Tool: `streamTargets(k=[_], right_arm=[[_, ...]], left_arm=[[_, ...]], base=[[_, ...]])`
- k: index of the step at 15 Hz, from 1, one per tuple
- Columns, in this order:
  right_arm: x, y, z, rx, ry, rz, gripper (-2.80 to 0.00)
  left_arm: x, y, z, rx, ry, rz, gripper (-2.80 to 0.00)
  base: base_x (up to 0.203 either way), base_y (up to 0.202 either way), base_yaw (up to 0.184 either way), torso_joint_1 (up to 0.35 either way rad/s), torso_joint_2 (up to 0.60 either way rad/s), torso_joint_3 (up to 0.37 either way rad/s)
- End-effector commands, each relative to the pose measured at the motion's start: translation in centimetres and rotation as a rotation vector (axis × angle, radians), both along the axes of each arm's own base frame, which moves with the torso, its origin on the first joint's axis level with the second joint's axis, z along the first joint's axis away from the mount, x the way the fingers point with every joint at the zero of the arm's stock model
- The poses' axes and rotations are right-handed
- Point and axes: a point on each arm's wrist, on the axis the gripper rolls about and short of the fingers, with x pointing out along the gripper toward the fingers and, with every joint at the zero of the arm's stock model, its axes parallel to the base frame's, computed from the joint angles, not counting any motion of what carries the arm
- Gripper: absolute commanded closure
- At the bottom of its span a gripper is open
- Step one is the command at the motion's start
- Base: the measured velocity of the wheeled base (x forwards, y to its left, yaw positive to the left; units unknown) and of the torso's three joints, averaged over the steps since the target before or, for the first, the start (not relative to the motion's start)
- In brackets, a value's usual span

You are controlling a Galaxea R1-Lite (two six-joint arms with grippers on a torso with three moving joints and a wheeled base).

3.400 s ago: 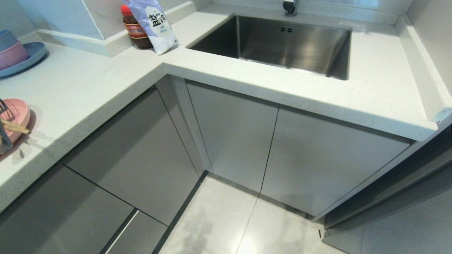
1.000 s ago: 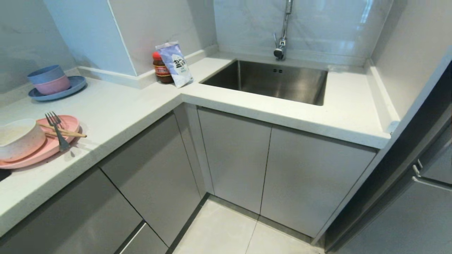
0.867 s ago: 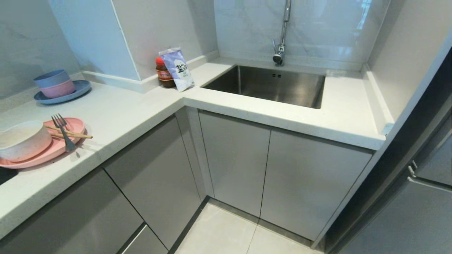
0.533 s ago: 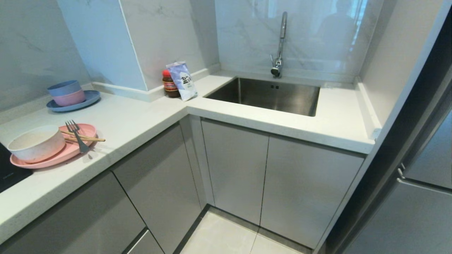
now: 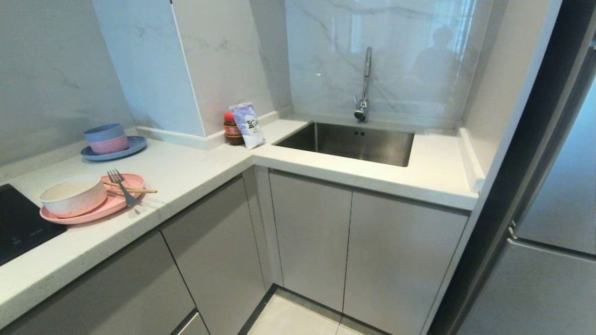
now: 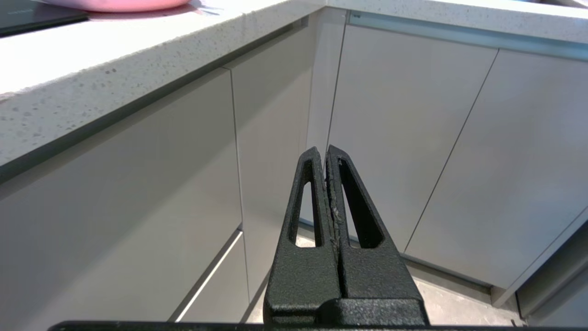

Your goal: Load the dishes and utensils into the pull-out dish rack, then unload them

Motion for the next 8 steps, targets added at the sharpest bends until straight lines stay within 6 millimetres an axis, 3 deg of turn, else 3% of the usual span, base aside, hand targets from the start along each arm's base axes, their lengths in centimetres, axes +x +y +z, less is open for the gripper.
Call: streamTargets(k=[1,8], right_arm=[[-0.01,0.0,-0.04,0.0,-0.001,0.0,0.0],[-0.01,0.0,-0.04,0.0,-0.001,0.0,0.0]], left_arm=[[0.07,0.01,-0.2,-0.004,0.009,0.005,0.0],[0.07,0.01,-0.2,-0.006,0.009,0.005,0.0]], base=[[0.0,0.0,0.0,0.002,0.0,0.039],[0.0,0.0,0.0,0.0,0.0,0.0]])
